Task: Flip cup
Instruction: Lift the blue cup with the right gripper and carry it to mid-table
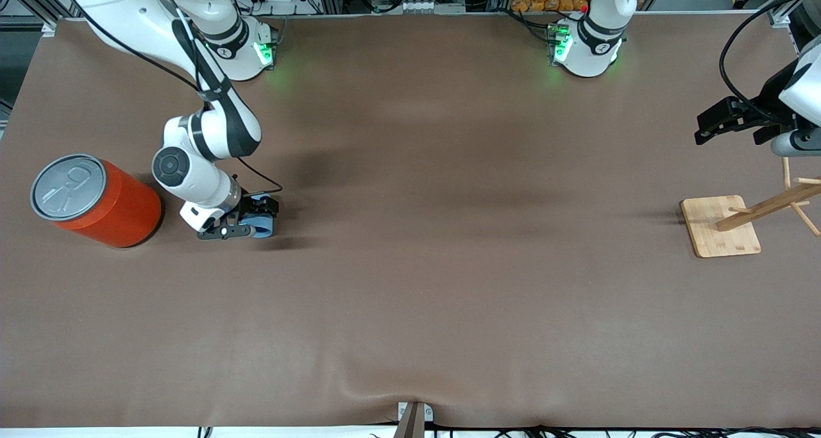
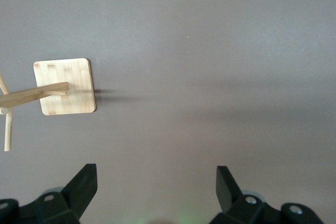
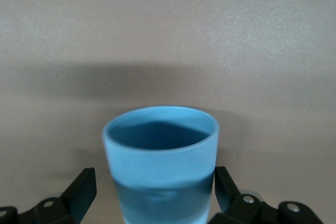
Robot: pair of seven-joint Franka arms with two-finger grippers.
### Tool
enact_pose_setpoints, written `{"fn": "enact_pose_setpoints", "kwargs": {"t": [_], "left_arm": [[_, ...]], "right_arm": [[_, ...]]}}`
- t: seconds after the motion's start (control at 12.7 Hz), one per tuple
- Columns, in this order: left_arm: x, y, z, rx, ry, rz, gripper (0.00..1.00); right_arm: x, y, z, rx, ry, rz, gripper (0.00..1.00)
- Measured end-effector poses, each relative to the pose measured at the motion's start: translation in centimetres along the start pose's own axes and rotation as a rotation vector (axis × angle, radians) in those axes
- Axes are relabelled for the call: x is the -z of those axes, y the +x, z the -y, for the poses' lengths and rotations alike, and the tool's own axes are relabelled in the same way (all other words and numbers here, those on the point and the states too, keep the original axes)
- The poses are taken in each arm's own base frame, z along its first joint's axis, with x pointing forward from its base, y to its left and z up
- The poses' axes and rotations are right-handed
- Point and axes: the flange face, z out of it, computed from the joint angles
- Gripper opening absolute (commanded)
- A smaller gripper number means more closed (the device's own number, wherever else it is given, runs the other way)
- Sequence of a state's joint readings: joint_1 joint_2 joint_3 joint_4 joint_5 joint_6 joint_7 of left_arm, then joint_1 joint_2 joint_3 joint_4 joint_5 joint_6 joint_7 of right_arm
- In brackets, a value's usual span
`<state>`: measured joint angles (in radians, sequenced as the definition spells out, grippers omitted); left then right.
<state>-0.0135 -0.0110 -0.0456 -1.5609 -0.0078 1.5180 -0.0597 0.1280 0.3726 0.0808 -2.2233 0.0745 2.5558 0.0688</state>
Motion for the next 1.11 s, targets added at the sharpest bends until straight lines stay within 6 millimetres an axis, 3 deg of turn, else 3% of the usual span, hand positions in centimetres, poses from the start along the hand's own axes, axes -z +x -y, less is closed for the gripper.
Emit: {"fn": "enact_pose_setpoints", "kwargs": {"t": [0.08,0.16,0.39,0.55,0.71,0.87,1.11], "left_arm": [[0.0,0.0,0.0,0.000,0.000,0.000,1.00],[0.0,0.0,0.0,0.000,0.000,0.000,1.00],[0.0,0.0,0.0,0.000,0.000,0.000,1.00],[0.0,0.0,0.0,0.000,0.000,0.000,1.00],[0.0,0.0,0.0,0.000,0.000,0.000,1.00],[0.0,0.0,0.0,0.000,0.000,0.000,1.00],[0.0,0.0,0.0,0.000,0.000,0.000,1.00]], "right_arm": [[-0.7,0.1,-0.1,-0.001,0.001,-0.007,0.17],[-1.1,0.1,-0.1,-0.001,0.001,-0.008,0.00],[0.4,1.3,0.5,0.008,0.005,-0.015,0.00],[3.7,3.4,2.9,0.044,0.013,0.072,0.00],[10.0,5.7,8.0,0.126,0.037,0.117,0.00],[14.3,6.3,14.1,0.234,0.070,0.075,0.00],[15.8,5.8,23.2,0.452,0.088,0.017,0.00]]}}
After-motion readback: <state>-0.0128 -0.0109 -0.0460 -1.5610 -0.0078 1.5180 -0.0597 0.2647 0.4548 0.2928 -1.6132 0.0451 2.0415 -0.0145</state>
